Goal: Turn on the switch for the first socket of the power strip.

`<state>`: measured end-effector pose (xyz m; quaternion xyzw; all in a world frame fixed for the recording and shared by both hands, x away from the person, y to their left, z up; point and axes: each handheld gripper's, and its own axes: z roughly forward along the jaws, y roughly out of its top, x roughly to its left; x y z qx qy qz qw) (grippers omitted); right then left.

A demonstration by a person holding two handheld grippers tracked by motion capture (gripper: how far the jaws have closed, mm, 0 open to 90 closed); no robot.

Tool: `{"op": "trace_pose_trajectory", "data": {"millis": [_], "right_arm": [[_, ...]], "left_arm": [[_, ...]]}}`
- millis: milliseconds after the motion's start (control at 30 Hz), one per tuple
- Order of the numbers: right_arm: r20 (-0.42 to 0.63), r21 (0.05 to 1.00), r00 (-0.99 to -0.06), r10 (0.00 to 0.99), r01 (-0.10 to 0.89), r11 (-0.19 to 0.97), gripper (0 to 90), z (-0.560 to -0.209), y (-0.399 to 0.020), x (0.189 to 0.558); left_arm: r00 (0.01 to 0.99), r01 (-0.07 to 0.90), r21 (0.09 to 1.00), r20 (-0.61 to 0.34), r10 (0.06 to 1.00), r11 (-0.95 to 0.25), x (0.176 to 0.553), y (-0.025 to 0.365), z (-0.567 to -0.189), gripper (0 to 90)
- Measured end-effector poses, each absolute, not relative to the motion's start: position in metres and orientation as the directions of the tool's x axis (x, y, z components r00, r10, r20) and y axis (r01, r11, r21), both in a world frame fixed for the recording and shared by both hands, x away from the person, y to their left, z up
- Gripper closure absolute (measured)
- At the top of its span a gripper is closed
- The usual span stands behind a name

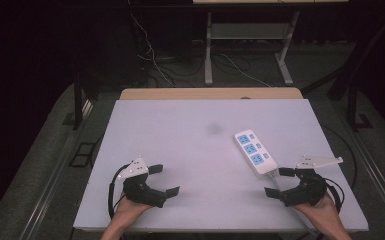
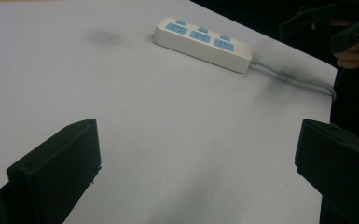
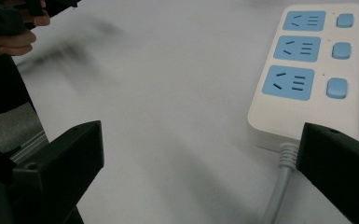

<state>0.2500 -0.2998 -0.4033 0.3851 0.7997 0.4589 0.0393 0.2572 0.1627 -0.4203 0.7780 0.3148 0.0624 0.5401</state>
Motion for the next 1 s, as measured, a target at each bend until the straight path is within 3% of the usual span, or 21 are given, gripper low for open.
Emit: {"op": "trace_pose_trajectory", "data": {"millis": [1000], "right_arm": [[0.278, 0.741, -0.711, 0.646, 0.587, 0.327, 0.3, -0.375, -0.313, 0.272]], "left_arm": [[0.787, 0.429, 0.875, -0.241, 0.569, -0.223, 0.26, 0.164, -0.423, 0.0]]}}
